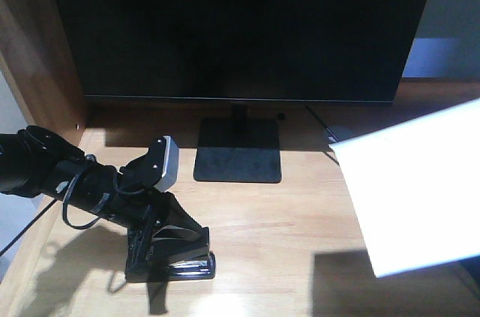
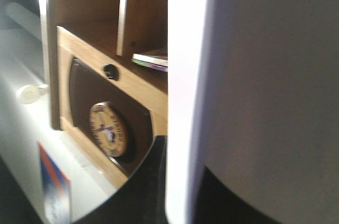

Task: Grab stapler and paper to desk for stapling
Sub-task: 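Swing the white paper over the desk with the right gripper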

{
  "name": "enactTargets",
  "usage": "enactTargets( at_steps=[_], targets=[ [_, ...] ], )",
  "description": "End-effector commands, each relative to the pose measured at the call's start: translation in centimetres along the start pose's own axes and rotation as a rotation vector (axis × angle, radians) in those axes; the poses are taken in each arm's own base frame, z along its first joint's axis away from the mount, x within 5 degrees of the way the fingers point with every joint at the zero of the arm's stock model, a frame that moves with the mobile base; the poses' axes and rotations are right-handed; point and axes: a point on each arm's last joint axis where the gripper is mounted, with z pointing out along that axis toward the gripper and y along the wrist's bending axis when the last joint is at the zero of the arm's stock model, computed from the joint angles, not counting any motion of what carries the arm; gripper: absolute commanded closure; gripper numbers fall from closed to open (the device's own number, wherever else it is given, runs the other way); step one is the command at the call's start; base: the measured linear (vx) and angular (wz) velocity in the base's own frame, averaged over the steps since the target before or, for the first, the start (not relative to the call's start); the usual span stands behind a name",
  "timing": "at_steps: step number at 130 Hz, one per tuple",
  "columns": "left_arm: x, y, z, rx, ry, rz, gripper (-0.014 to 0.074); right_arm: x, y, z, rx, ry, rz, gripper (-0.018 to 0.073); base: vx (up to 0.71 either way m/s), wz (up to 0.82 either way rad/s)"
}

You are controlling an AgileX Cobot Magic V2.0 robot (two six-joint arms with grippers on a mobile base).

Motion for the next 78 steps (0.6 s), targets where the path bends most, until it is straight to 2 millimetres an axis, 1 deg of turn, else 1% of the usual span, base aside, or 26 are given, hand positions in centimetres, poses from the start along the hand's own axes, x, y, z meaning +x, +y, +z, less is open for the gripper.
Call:
enactTargets(
  at_steps=[1,20,43,46,53,61,78],
  targets=[
    [-1.9,-0.2,-1.0,-0.008,-0.080,0.005,0.0603,-0.1,-0.2,1.5,-0.043,0.000,-0.013,0.0562,0.00,0.00],
    [-1.9,-0.2,-1.0,-0.008,-0.080,0.005,0.0603,0.3,-2.5,2.9,-0.011,0.017,0.012,0.0562,0.00,0.00],
    [-1.9,-0.2,-1.0,-0.008,-0.080,0.005,0.0603,1.1,-6.0,4.1,0.043,0.046,0.122,0.0562,0.00,0.00],
    [-1.9,-0.2,-1.0,-0.008,-0.080,0.005,0.0603,1.2,-6.2,4.2,0.034,0.049,0.133,0.0562,0.00,0.00],
    [-1.9,-0.2,-1.0,-0.008,-0.080,0.005,0.0603,1.6,-7.4,4.5,0.076,0.075,0.174,0.0562,0.00,0.00],
    [-1.9,-0.2,-1.0,-0.008,-0.080,0.005,0.0603,2.2,-8.7,4.7,0.129,0.118,0.181,0.0562,0.00,0.00],
    [-1.9,-0.2,-1.0,-0.008,-0.080,0.006,0.0603,3.2,-10.5,4.9,0.199,0.202,0.190,0.0562,0.00,0.00]
  ],
)
